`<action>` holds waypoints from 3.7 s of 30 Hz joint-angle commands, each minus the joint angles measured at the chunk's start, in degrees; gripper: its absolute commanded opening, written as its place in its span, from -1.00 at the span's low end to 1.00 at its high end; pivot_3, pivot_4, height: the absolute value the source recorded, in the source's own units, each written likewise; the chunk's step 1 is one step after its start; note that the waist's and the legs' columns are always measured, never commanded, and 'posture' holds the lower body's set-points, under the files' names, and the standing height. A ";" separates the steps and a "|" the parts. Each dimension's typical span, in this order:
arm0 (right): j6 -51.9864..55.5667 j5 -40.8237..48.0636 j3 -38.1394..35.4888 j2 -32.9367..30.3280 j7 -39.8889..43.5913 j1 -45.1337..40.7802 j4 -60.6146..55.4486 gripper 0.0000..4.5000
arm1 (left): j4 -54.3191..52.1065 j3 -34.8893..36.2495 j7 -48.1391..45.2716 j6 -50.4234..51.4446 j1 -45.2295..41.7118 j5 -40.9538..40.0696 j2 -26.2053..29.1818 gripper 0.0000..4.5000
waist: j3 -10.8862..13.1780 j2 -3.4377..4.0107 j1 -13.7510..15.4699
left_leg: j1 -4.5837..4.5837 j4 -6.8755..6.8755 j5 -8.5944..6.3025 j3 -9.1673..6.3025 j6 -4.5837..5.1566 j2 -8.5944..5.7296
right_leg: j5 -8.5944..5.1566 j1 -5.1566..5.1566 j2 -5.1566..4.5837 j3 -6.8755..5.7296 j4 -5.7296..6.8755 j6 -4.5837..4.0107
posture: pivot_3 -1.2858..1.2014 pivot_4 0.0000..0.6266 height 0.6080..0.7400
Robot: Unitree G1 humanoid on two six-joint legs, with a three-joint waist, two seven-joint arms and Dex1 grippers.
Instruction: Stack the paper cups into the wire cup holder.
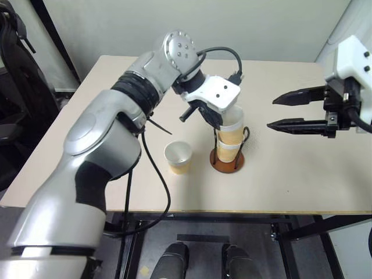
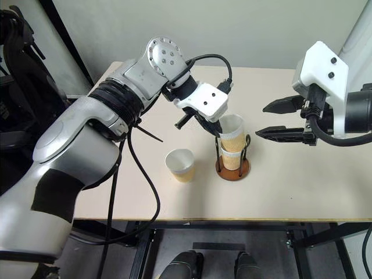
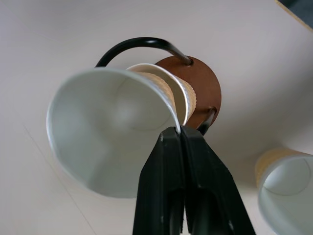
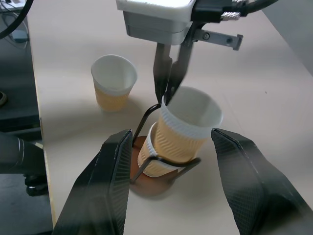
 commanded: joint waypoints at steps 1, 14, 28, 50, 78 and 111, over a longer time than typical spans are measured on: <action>-0.56 0.55 -1.99 -1.05 -0.46 -0.80 -0.36 0.18 | -0.16 4.13 -1.93 1.22 -1.73 -0.74 -0.74 -0.26 | 0.00 0.00 0.02 | -0.01 0.00 0.00 -0.01 0.00 0.01 | 0.01 0.01 -0.03 0.05 -0.02 0.02 | 0.03 -0.52 1.00; -3.43 -0.06 1.98 1.39 1.18 -3.37 1.92 0.18 | -19.59 11.31 -1.93 18.88 2.48 -13.72 18.65 0.71 | -0.05 0.08 -1.17 | 0.09 -0.19 -0.01 0.49 0.05 0.12 | 0.01 -0.23 0.13 -0.01 0.07 0.20 | 0.03 -0.52 1.00; -7.42 -2.72 10.60 5.02 10.84 -12.15 7.50 0.18 | -57.41 5.96 -1.93 21.63 18.54 -19.57 53.31 0.71 | -0.14 0.21 -1.03 | 0.13 -0.10 0.04 -0.06 -0.04 0.05 | -0.30 -0.07 0.04 -0.11 0.10 -0.93 | 0.03 -0.52 1.00; -9.06 -11.30 18.89 5.01 26.06 -23.29 16.43 0.18 | -67.21 16.49 -1.93 27.37 32.56 -0.46 48.43 0.71 | -0.14 0.20 -2.15 | 1.03 -1.38 0.74 -0.28 -0.94 0.22 | -0.56 -0.32 0.23 -0.05 1.06 -2.14 | 0.03 -0.52 1.00; -11.16 -15.09 18.36 7.44 27.87 -23.10 18.48 0.18 | -63.82 21.80 -1.92 25.50 43.43 15.08 40.40 0.71 | -0.15 0.19 -2.12 | 1.17 -1.84 0.83 -0.32 -1.01 0.23 | -0.71 -0.37 0.14 -0.15 1.11 -2.28 | 0.03 -0.52 1.00; -11.67 -15.63 13.06 5.50 21.24 -10.85 15.99 0.18 | -45.56 13.41 -1.93 31.14 11.61 -9.92 35.42 -0.98 | -0.11 0.10 -1.62 | 0.98 -1.68 0.84 -0.43 -0.99 0.19 | -0.66 -0.33 0.08 -0.28 1.03 -2.20 | 0.03 -0.52 1.00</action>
